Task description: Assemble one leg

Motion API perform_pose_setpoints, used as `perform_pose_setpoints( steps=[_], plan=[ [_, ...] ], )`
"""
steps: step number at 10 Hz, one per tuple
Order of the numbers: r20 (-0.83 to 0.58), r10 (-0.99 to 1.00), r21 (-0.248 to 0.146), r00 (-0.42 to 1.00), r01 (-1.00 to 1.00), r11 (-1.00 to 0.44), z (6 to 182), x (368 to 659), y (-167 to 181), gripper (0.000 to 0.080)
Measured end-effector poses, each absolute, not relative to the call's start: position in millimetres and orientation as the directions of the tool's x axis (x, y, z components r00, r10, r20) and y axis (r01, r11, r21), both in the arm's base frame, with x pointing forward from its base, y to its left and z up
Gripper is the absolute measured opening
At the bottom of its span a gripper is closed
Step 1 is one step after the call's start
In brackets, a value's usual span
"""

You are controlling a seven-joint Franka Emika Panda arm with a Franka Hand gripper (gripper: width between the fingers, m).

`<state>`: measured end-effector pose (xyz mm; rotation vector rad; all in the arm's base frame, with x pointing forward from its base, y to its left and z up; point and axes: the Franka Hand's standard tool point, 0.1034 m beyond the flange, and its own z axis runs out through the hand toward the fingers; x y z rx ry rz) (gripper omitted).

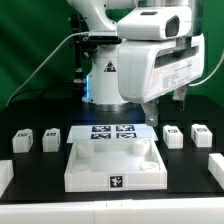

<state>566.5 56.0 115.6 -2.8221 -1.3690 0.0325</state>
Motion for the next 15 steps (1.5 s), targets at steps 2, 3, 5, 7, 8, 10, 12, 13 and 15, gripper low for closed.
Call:
perform_pose_setpoints(
  steps=[2, 3, 5, 7, 8, 10, 12, 13, 15],
  plan=[
    [-0.017, 0.785, -0.013, 0.619, 0.785, -0.619, 115.6, 566.5, 56.0, 0.065],
    [-0.017, 0.785, -0.013, 0.619, 0.785, -0.619, 115.6, 566.5, 56.0, 0.065],
    [-0.017, 0.785, -0.013, 0.619, 0.785, -0.619, 115.6, 566.5, 56.0, 0.065],
    [-0.017, 0.785, -0.013, 0.619, 0.785, -0.619, 115.5, 566.5, 56.0, 0.065],
    [-0.017, 0.785, -0.013, 0.619, 0.785, -0.619, 115.5, 566.5, 56.0, 0.065],
    [-0.017, 0.785, -0.013, 0.619, 0.785, -0.619, 115.5, 566.5, 56.0, 0.065],
    [-0.017, 0.785, -0.013, 0.619, 0.785, -0.619, 115.5, 566.5, 56.0, 0.065],
    [-0.017, 0.785, -0.013, 0.619, 0.785, -0.619, 115.5, 566.5, 56.0, 0.065],
    [-0.017, 0.785, -0.013, 0.619, 0.785, -0.619, 115.5, 566.4, 56.0, 0.065]
  ],
)
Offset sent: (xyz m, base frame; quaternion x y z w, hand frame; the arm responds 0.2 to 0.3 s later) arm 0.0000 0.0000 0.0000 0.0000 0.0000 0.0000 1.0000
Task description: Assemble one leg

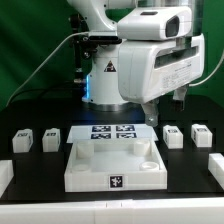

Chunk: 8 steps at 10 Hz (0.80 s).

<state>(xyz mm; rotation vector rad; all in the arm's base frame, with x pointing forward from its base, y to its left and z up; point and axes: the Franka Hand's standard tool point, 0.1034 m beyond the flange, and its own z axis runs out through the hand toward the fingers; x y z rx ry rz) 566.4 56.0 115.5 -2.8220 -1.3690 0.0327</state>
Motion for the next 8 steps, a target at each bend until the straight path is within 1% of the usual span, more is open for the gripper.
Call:
perform_pose_setpoints(
  steps=[3, 4, 6, 8],
  plan=[
    [-0.017, 0.785, -0.014, 0.619, 0.785, -0.619, 115.5, 566, 56, 0.065],
    [-0.016, 0.815, -0.016, 0.579, 0.815, -0.579, 115.5, 566, 54, 0.065],
    [-0.022, 0.832, -0.033, 0.555, 0.831, -0.555, 115.7, 549, 42, 0.065],
    [-0.024, 0.98, -0.008, 0.197, 0.98, -0.198, 112.1, 532, 34, 0.065]
  ],
)
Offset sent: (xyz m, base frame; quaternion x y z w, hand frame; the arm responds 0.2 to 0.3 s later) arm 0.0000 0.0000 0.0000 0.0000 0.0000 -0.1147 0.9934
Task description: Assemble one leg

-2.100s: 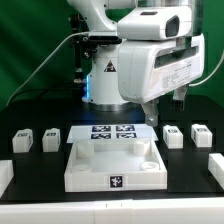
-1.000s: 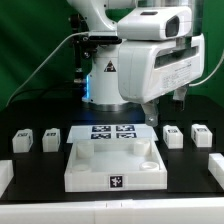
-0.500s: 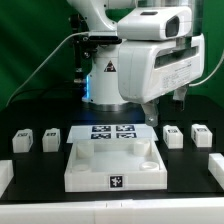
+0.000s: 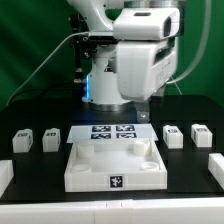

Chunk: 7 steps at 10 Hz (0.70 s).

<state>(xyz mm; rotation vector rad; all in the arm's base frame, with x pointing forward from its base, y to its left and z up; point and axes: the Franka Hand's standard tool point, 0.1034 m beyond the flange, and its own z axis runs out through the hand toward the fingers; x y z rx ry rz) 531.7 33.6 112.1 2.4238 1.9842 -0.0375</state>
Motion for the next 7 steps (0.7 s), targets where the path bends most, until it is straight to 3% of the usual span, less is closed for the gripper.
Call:
perform_pose_setpoints(
  steps=[3, 6, 7],
  plan=[
    [-0.036, 0.98, -0.013, -0.196, 0.981, 0.195, 109.8, 531, 27, 0.065],
    [-0.034, 0.971, -0.014, -0.239, 0.971, 0.238, 107.6, 528, 24, 0.065],
    [-0.033, 0.974, -0.011, -0.224, 0.975, 0.223, 100.1, 510, 13, 0.065]
  ],
)
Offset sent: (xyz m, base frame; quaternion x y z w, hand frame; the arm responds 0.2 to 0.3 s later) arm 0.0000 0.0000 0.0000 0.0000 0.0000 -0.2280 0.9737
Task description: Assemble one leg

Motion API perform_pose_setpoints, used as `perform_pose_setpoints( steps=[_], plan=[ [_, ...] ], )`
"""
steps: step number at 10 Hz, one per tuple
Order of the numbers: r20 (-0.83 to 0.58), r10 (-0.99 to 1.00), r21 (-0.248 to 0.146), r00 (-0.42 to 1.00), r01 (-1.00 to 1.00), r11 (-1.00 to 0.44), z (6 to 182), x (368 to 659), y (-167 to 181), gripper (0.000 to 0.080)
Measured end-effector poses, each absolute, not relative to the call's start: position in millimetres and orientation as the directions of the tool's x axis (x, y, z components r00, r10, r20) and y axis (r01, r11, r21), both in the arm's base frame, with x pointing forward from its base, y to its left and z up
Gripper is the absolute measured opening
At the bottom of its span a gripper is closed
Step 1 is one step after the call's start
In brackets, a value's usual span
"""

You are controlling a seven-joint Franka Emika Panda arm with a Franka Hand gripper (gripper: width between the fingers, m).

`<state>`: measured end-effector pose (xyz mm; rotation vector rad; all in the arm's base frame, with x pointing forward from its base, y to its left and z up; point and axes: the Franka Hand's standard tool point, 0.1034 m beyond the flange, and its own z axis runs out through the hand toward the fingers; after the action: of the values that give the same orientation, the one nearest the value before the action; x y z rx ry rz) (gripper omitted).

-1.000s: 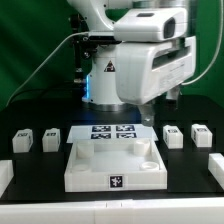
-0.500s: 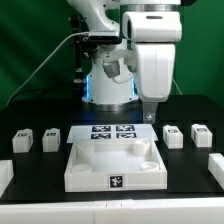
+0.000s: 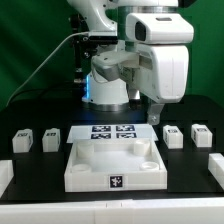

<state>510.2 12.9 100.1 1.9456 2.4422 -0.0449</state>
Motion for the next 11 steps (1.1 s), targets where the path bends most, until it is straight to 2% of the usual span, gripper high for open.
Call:
perform_pose_setpoints(
  steps=[2, 3, 4, 9, 10, 11],
  plan=[
    [-0.012, 0.993, -0.059, -0.116, 0.992, 0.115, 80.7, 470, -5, 0.065],
    [-0.002, 0.996, -0.072, -0.088, 0.994, 0.087, 74.1, 467, -11, 0.065],
    [0.007, 0.998, -0.104, -0.06, 0.993, 0.06, 67.5, 463, -16, 0.065],
    [0.009, 0.999, -0.108, -0.046, 0.993, 0.047, 60.0, 460, -22, 0.065],
    [0.018, 1.0, -0.091, -0.024, 0.995, 0.025, 49.7, 450, -24, 0.065],
    [0.024, 1.0, -0.1, -0.003, 0.995, 0.005, 37.1, 436, -26, 0.065]
  ],
)
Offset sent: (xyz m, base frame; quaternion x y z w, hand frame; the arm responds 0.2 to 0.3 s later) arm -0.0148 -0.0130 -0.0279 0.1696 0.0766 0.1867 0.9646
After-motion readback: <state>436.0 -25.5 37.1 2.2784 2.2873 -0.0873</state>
